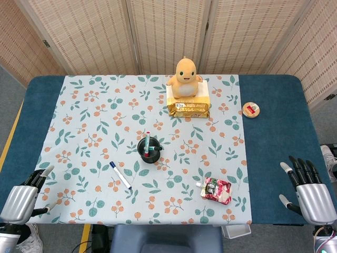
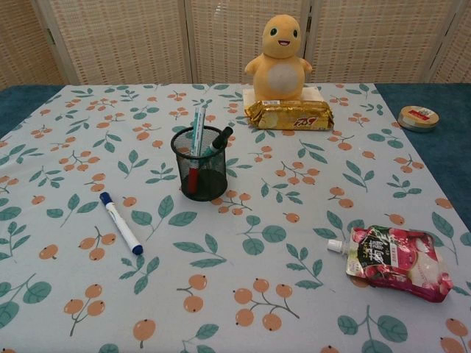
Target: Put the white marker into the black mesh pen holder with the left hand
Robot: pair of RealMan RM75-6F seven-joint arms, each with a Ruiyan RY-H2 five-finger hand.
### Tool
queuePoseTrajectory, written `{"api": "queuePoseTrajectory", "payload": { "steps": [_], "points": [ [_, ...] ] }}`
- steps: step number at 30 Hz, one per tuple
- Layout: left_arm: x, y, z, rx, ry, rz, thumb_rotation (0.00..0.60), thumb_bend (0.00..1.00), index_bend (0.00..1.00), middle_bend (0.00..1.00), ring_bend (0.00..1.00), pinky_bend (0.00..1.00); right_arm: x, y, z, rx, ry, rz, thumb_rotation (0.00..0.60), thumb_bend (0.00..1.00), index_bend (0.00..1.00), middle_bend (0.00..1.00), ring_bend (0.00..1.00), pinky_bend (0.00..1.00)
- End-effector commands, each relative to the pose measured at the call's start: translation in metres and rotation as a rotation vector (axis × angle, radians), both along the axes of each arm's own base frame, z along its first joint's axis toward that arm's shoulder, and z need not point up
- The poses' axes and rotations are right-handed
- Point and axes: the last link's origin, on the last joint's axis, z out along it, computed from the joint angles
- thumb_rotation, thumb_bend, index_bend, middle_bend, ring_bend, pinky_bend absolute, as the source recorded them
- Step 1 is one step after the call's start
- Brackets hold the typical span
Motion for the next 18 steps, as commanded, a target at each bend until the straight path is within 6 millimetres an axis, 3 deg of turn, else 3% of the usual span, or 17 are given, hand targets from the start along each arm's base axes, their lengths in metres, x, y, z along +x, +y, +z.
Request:
{"api": "queuePoseTrajectory", "payload": {
  "steps": [1,14,16,18],
  "points": [
    [-0.001,0.0,-0.001,-0.007,0.002,0.002,0.6,0.16,0.0,0.21,0.18,0.52,0.0,0.0,0.0,0.002,0.001,0.0,0.6,0.19,0.13,0.0,0.0,0.04],
    [0.002,0.003,0.001,-0.014,0.021,-0.036,0.6,0.16,0.0,0.21,0.18,0.52,-0.001,-0.001,-0.001,-0.002,0.003,-0.014,0.6,0.19,0.13,0.0,0.0,0.04],
    [0.002,0.011,0.003,-0.027,0.012,-0.082,0.6,0.16,0.0,0.31,0.22,0.52,0.0,-0.002,-0.003,0.001,0.008,-0.012,0.6,0.19,0.13,0.0,0.0,0.04],
    [0.006,0.022,0.007,-0.04,-0.023,-0.15,0.6,0.16,0.0,0.53,0.39,0.55,0.0,-0.003,-0.006,0.007,0.013,-0.013,0.6,0.19,0.13,0.0,0.0,0.04]
  ]
}}
